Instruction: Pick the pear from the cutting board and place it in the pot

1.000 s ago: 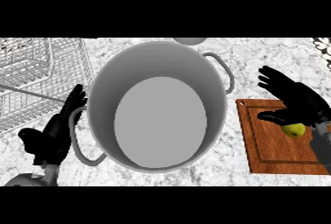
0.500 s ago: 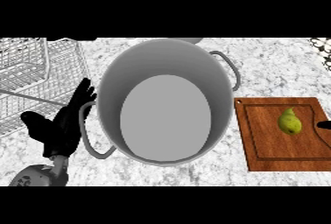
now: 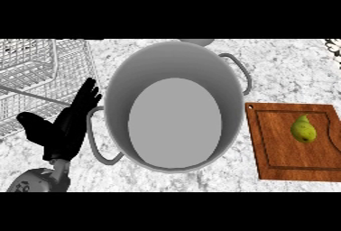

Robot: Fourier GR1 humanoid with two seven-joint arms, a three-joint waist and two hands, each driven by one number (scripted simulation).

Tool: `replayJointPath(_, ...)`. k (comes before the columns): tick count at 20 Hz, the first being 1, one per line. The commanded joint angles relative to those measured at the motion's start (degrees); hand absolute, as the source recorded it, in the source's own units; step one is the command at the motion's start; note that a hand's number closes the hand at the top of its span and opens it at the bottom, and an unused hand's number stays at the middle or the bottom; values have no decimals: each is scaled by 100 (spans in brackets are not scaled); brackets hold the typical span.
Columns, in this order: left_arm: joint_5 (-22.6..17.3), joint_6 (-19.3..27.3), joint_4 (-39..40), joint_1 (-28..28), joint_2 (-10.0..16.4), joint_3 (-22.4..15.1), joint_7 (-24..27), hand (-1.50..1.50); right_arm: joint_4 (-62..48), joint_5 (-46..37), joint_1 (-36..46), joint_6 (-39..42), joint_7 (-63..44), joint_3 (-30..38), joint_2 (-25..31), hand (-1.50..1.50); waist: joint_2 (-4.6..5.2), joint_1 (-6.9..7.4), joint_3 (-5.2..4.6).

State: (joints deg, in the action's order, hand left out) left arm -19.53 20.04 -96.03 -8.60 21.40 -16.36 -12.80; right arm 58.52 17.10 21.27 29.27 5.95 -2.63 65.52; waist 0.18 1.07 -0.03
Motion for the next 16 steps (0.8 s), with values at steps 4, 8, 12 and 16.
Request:
replayJointPath(4, 84, -66, 54, -81, -116, 33, -124, 0, -292, -332, 942, 1220, -1126, -431, 192, -150, 8, 53, -1)
replayJointPath(8, 327, 170, 108, -390, -348, -43, -320, 0, -628, -512, 1477, 1479, -1830, -615, -251, -150, 9, 33, 1)
replayJointPath(12, 316, -201, 566, -403, -402, 183, 8, 0, -959, -932, 1765, 1549, -1976, -596, -659, -150, 4, -31, 1)
replayJointPath(16, 331, -238, -149, 164, -168, 305, -156, 0, -916, -1198, 1353, 1695, -1880, -665, -822, -150, -25, -54, 2)
